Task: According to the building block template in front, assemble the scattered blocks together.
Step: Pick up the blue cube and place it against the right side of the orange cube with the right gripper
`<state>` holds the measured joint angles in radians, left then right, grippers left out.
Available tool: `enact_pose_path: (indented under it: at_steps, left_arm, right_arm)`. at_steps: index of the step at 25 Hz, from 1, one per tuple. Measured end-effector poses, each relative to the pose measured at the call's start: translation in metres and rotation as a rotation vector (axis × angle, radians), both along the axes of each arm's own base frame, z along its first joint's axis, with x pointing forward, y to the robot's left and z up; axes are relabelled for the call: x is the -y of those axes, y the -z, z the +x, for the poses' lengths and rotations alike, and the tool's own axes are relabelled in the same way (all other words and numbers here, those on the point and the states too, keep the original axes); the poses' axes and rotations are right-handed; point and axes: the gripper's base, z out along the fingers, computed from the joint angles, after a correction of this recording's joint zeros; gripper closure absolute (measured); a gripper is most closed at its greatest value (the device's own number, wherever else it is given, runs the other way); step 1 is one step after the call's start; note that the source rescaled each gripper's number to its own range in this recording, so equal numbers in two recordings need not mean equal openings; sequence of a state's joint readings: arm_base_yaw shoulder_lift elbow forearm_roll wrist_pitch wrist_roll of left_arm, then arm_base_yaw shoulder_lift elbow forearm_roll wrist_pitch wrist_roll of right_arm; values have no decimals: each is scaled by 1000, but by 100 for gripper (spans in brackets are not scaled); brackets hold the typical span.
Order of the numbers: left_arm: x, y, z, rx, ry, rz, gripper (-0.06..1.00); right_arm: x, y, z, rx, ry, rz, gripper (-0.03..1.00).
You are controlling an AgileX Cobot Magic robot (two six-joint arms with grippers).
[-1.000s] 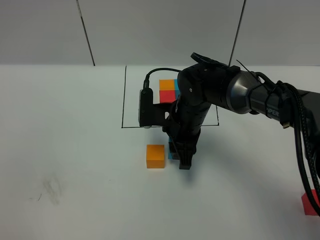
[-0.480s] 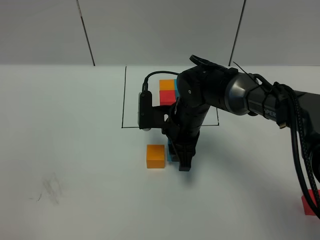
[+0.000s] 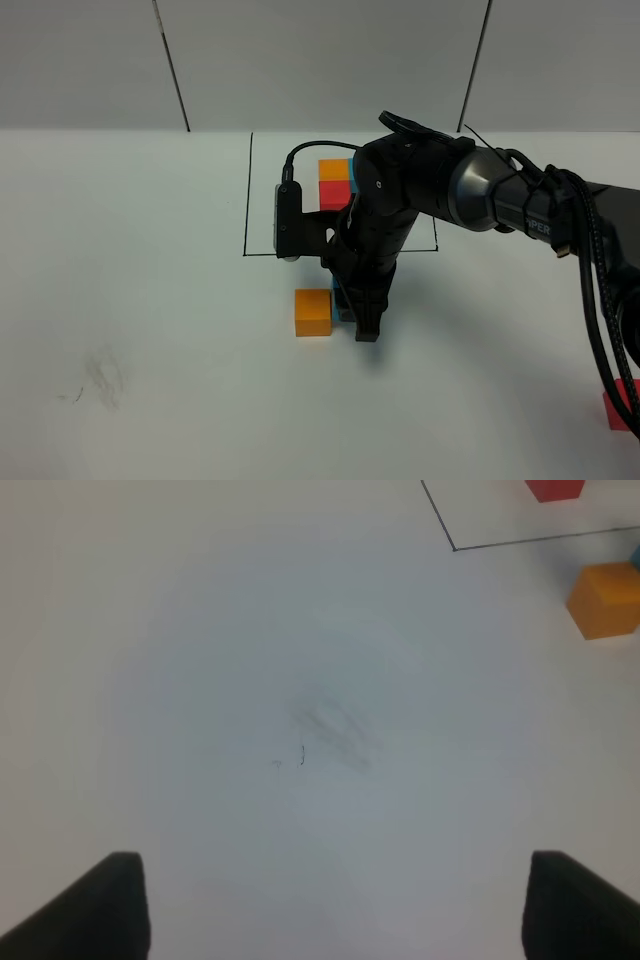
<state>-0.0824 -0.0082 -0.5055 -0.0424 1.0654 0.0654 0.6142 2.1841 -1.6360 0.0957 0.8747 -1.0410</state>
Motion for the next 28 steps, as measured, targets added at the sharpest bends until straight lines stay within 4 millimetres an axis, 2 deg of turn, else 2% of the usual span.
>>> enact_pose_path:
  at_steps: [9, 16, 28]
  left_arm:
    - [0, 0, 0, 0, 0, 0, -4]
    - [0, 0, 0, 0, 0, 0, -4]
    - [0, 0, 0, 0, -1, -1, -4]
  right_arm:
    - [0, 1, 0, -1, -1, -1, 70]
    - [-1, 18, 1, -27, 1, -18, 70]
    - [-2, 25, 2, -40, 1, -25, 70]
